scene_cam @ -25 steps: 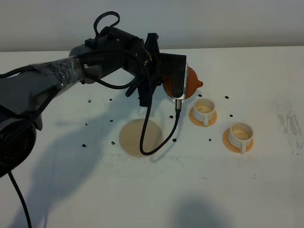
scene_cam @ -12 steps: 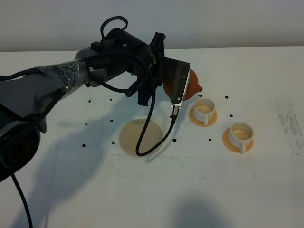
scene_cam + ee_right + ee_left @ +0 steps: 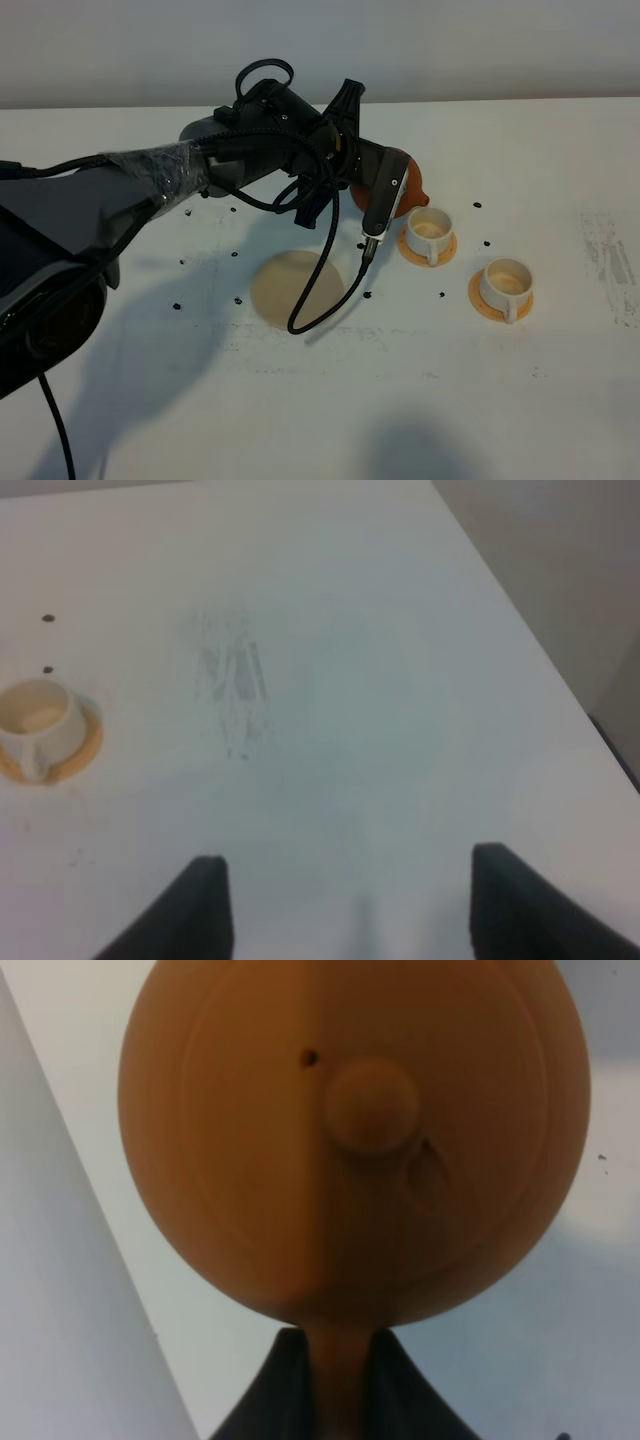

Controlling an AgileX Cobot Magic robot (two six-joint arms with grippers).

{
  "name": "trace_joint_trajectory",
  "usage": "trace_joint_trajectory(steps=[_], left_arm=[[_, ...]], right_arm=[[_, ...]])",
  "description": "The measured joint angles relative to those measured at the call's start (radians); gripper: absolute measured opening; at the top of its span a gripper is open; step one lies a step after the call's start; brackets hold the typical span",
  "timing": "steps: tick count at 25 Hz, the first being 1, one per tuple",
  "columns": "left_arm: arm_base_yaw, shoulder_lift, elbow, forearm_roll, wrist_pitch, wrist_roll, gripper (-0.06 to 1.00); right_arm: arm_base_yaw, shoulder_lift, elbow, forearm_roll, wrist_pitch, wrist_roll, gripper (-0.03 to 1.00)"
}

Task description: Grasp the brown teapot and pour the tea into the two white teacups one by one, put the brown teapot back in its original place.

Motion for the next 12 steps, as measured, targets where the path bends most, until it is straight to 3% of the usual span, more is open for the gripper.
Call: trace_joint_trajectory(steps=[12], left_arm=[[-0.013, 0.004, 0.000, 0.095, -0.060, -0.001, 0.10]], right_arm=[[0.000, 0.000, 0.000, 0.000, 0.000, 0.000, 0.51]])
